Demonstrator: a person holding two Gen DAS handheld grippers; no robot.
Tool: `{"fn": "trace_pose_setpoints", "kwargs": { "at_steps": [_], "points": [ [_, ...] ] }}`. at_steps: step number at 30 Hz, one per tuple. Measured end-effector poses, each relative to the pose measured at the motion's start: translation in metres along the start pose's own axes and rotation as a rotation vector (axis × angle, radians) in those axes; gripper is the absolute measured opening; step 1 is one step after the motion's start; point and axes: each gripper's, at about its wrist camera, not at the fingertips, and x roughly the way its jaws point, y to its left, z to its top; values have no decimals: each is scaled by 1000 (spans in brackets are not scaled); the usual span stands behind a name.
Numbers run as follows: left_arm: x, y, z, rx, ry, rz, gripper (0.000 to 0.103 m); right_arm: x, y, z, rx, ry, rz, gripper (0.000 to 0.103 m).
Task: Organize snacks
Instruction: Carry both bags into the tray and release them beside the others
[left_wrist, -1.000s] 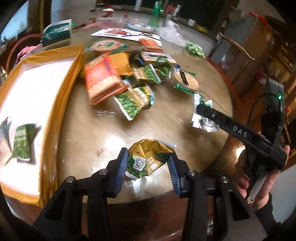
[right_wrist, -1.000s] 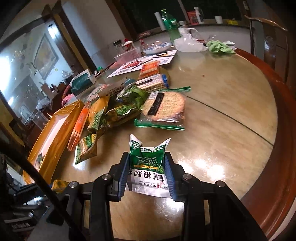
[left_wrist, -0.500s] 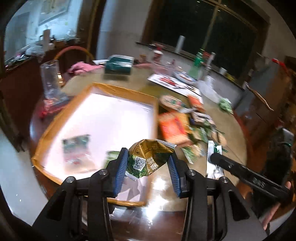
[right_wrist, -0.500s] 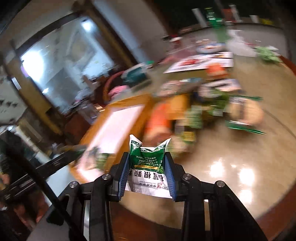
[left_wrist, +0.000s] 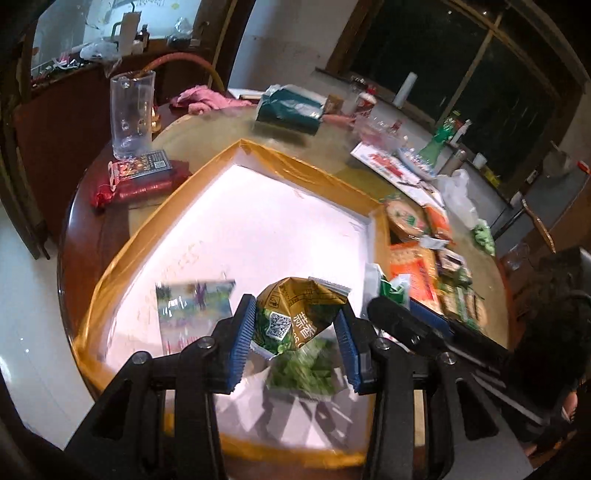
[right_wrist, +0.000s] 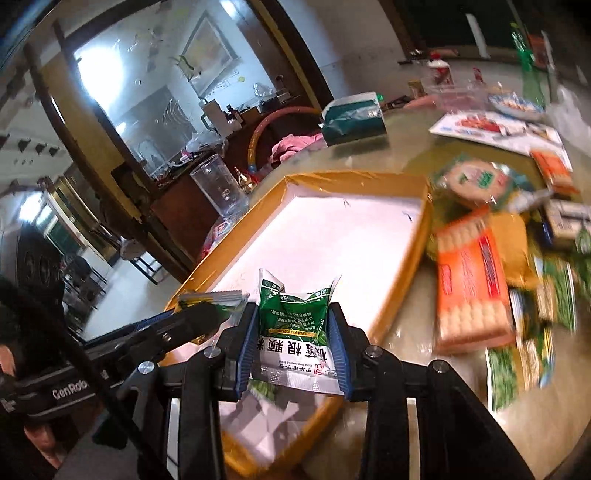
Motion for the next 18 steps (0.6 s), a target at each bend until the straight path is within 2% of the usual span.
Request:
{"fn": "trace_pose_setpoints", "kwargs": {
  "at_steps": [3,6,9,11,14,16,18],
  "points": [
    [17,12,9,-33,27,28,45,13,-5,5,32,31,-22,41],
    [21,15,7,-24,23,36,45,23,-7,8,58,63,-1,43],
    [28,19,6,-28,35,58,46,25,-5,8,39,53,-55,48],
    [32,22,7,-36,49,55,47,27,-8,7,46,62,-58,54],
    [30,26,7,-59,50,27,63,23,-14,5,76,60,-31,60],
    [25,25,6,-64,25,7,78,14,-16,4,82,36,-12,65],
    [18,21,4,-59,3,-1,82,0,-18,1,78,2,13,71]
  ]
}}
